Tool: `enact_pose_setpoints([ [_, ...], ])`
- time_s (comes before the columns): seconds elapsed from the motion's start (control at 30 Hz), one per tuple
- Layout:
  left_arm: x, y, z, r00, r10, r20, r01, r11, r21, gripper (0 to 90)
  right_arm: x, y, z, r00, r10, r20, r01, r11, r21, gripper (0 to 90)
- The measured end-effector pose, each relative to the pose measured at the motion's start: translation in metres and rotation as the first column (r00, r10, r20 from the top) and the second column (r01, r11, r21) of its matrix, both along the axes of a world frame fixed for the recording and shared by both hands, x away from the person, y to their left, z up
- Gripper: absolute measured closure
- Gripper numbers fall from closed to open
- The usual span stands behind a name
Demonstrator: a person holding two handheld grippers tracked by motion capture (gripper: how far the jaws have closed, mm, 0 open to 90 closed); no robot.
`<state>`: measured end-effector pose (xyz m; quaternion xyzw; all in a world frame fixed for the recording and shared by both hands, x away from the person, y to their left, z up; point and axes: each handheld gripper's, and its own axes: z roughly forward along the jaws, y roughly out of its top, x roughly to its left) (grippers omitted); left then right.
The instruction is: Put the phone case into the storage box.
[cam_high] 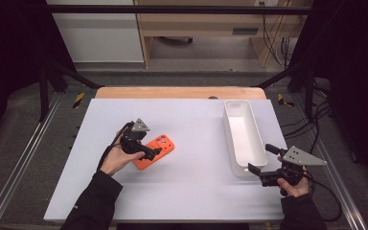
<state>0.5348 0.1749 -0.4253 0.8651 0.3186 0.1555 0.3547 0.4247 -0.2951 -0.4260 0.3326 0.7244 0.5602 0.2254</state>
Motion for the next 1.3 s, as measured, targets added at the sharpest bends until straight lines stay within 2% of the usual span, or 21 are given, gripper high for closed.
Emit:
enact_pose_setpoints([
  [0.5,0.005,-0.003,-0.02,0.9983,0.003,-0.057,0.0,0.9987,0.052,0.0,0.0,0.0,0.0,1.0,0.001,-0.001,-0.001,1.0,0.001,0.3],
  [1.03,0.009,-0.003,-0.032,0.9953,0.0,-0.097,0.008,0.9964,0.084,0.1,0.0,0.0,0.0,1.0,-0.001,-0.001,0.001,1.0,0.0,0.4],
  [1.1,0.01,-0.003,-0.036,0.9938,-0.001,-0.111,0.011,0.9957,0.092,0.9,0.0,0.0,0.0,1.0,-0.001,-0.001,0.001,1.0,0.001,0.3],
  [1.3,0.012,-0.003,-0.039,0.9931,0.011,-0.117,0.002,0.9944,0.105,2.8,0.0,0.0,0.0,1.0,-0.001,-0.001,0.001,1.0,0.001,0.3],
])
